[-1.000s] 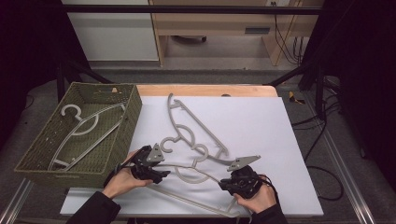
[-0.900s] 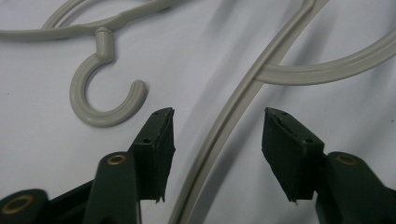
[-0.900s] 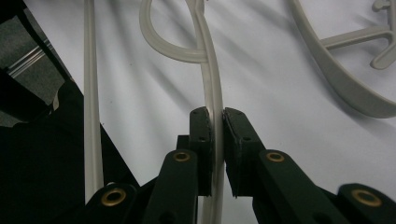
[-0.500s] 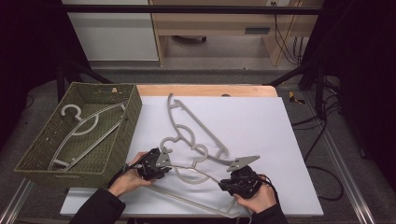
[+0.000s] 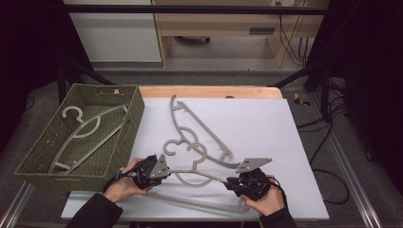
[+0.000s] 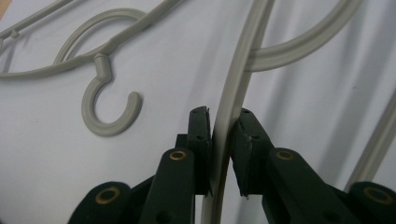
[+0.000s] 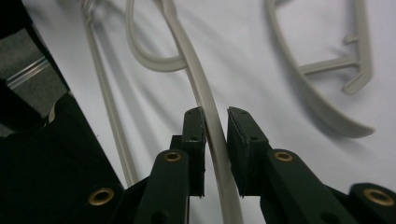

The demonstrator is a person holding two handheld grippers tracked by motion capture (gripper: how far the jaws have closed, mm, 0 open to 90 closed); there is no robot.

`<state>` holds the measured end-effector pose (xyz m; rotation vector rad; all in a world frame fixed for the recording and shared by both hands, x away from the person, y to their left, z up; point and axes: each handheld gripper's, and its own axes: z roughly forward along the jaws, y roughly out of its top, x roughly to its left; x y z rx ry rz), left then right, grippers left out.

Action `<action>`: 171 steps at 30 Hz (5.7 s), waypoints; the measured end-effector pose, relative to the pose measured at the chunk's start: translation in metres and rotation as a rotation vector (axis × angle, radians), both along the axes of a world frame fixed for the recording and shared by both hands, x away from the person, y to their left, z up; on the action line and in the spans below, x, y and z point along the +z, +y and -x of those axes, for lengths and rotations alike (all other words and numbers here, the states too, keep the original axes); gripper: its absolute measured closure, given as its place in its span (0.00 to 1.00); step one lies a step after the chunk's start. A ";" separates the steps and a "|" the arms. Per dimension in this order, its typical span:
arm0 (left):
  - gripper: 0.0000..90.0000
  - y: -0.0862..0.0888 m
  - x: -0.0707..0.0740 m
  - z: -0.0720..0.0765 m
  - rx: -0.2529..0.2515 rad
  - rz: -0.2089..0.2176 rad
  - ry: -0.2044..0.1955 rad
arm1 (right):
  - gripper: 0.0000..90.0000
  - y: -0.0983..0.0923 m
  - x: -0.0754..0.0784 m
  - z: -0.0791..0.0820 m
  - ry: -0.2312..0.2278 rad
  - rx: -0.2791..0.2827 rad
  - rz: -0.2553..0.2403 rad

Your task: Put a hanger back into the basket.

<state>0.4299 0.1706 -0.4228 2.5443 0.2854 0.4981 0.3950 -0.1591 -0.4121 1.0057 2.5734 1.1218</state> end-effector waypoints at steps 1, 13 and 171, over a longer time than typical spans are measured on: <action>0.88 0.000 0.001 0.003 -0.003 -0.002 0.000 | 0.81 -0.002 0.002 0.000 -0.015 -0.006 -0.009; 0.90 0.002 0.014 0.011 0.148 0.047 -0.007 | 0.61 -0.042 0.020 0.005 -0.197 -0.174 -0.167; 0.34 0.211 0.086 -0.012 0.734 0.578 -0.154 | 0.12 -0.070 -0.001 -0.013 -0.256 -0.341 -0.138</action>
